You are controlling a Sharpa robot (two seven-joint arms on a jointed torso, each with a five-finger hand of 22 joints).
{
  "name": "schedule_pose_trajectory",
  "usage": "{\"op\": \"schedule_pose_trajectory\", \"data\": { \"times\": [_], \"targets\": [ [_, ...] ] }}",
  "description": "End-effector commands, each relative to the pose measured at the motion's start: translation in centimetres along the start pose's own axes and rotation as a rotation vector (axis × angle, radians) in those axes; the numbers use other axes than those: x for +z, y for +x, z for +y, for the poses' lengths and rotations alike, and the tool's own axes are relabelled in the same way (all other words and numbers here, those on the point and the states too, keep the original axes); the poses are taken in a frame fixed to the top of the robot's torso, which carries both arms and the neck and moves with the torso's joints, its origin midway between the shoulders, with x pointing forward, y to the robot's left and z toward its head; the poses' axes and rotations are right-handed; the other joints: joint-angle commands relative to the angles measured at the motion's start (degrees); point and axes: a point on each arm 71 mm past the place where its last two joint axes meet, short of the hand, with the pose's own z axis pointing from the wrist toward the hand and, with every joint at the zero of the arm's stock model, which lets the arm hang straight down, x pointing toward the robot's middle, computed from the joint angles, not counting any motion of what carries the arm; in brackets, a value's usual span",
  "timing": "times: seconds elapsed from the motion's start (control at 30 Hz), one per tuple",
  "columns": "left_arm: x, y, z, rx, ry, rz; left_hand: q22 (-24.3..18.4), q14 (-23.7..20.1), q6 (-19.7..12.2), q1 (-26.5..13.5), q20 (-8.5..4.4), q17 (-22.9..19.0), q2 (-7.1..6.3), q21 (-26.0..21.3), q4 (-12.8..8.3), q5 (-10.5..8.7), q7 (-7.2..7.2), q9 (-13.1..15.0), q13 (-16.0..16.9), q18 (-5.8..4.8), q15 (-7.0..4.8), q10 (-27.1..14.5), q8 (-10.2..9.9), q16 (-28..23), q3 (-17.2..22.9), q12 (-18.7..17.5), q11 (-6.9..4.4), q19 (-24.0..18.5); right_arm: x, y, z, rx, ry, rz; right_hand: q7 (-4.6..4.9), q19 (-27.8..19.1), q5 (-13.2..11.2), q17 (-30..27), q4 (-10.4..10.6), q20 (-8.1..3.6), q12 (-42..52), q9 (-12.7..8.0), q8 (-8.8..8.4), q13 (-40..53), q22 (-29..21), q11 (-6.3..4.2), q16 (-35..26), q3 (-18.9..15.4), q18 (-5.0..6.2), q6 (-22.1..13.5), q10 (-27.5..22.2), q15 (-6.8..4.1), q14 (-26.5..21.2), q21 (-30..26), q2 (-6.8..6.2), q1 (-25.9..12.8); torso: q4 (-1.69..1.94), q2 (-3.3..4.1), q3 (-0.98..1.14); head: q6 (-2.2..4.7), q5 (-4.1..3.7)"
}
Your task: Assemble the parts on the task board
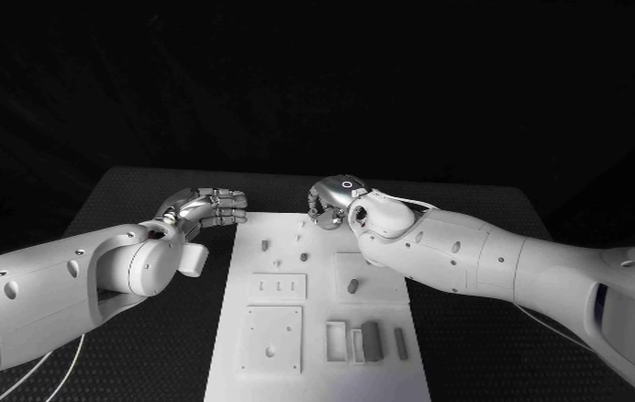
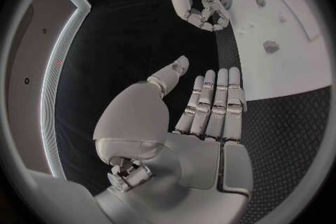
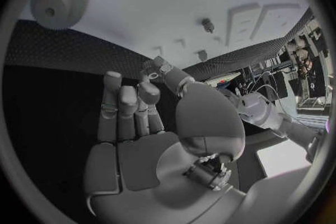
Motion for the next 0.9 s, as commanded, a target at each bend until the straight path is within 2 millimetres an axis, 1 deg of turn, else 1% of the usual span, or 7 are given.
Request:
{"op": "schedule_pose_trajectory", "data": {
  "times": [0.03,0.2,0.37,0.47,0.6,0.77,0.9],
  "targets": [
    [0.1,0.3,-0.1,-0.01,0.008,0.019,-0.08,0.12,0.3,-0.67,0.07,0.07,-0.17,-0.32,-0.07,0.15,0.6,-0.11,-0.08,1.08,0.27,0.13,-0.13,-0.42,-0.38,-0.31,0.12,-0.17,0.2,0.1,0.3,-0.01,0.01,0.004,0.17,0.14,0.18,-0.11,0.21,-0.25,0.13,0.07,0.25,-0.11,1.04,-0.4,0.2,0.2,0.38,0.9,0.15,-0.27,0.03,0.39,-0.19,-0.71,0.19,0.02,-0.08,-0.03,0.22],
    [0.1,0.5,-0.1,-0.011,0.009,0.025,-0.08,0.11,0.27,-0.75,0.07,0.08,-0.16,-0.34,-0.07,0.15,0.62,-0.12,-0.1,1.08,0.28,0.12,-0.15,-0.45,-0.48,-0.35,0.14,-0.16,0.3,0.3,0.8,-0.009,0.002,0.011,0.18,0.14,0.18,-0.13,0.2,-0.26,0.12,0.07,0.22,-0.12,1.03,-0.39,0.19,0.19,0.38,0.86,0.15,-0.27,0.03,0.39,-0.24,-0.75,0.3,0.09,-0.1,-0.07,0.12],
    [0.1,0.5,-0.1,-0.01,0.009,0.023,-0.08,0.13,0.21,-0.94,0.08,0.12,-0.2,-0.39,-0.05,0.15,0.7,-0.16,-0.14,1.08,0.28,0.1,-0.21,-0.51,-0.72,-0.45,0.17,-0.14,0.4,0.7,1.3,-0.008,-0.006,0.008,0.19,0.15,0.18,-0.15,0.16,-0.27,0.12,0.07,0.19,-0.12,1.03,-0.39,0.18,0.16,0.38,0.82,0.15,-0.27,0.05,0.39,-0.34,-0.78,0.11,0.09,-0.06,-0.21,0.23],
    [0.2,0.6,-0.2,-0.01,0.01,0.025,-0.09,0.14,0.2,-0.96,0.08,0.13,-0.21,-0.4,-0.06,0.15,0.7,-0.17,-0.14,1.09,0.28,0.09,-0.22,-0.52,-0.75,-0.47,0.17,-0.14,0.3,0.9,1.6,-0.006,-0.014,0.009,0.19,0.16,0.18,-0.16,0.15,-0.27,0.12,0.08,0.18,-0.12,1.03,-0.39,0.19,0.16,0.38,0.79,0.16,-0.27,0.06,0.4,-0.39,-0.8,0.16,0.09,-0.15,-0.21,0.2],
    [0.2,0.6,-0.2,-0.01,0.01,0.024,-0.09,0.14,0.19,-0.96,0.07,0.13,-0.21,-0.41,-0.07,0.15,0.7,-0.17,-0.15,1.09,0.27,0.08,-0.23,-0.52,-0.76,-0.49,0.17,-0.13,0.3,1.0,2.1,-0.004,-0.025,0.011,0.19,0.18,0.18,-0.17,0.12,-0.29,0.12,0.09,0.17,-0.13,1.03,-0.39,0.19,0.17,0.38,0.79,0.17,-0.27,0.08,0.41,-0.42,-0.78,0.23,0.08,-0.1,-0.27,0.33],
    [0.2,0.5,-0.2,-0.01,0.01,0.025,-0.09,0.15,0.16,-1.03,0.07,0.15,-0.22,-0.43,-0.06,0.15,0.72,-0.19,-0.17,1.09,0.27,0.05,-0.25,-0.55,-0.86,-0.55,0.19,-0.12,0.3,1.2,2.2,-0.016,-0.026,-0.01,0.19,0.23,0.18,-0.19,0.09,-0.32,0.13,0.1,0.14,-0.13,1.02,-0.39,0.2,0.19,0.38,0.75,0.19,-0.28,0.13,0.43,-0.46,-0.75,0.11,0.09,-0.11,-0.5,0.58],
    [0.3,0.6,-0.2,-0.01,0.01,0.026,-0.09,0.16,0.15,-1.06,0.07,0.16,-0.21,-0.44,-0.06,0.15,0.72,-0.2,-0.18,1.1,0.27,0.05,-0.26,-0.56,-0.9,-0.57,0.2,-0.11,0.4,1.4,2.1,-0.025,-0.021,-0.007,0.19,0.26,0.18,-0.22,0.05,-0.34,0.13,0.11,0.11,-0.13,1.01,-0.39,0.21,0.21,0.38,0.71,0.21,-0.28,0.17,0.45,-0.55,-0.72,0.17,0.12,-0.1,-0.47,0.52]
  ]
}}
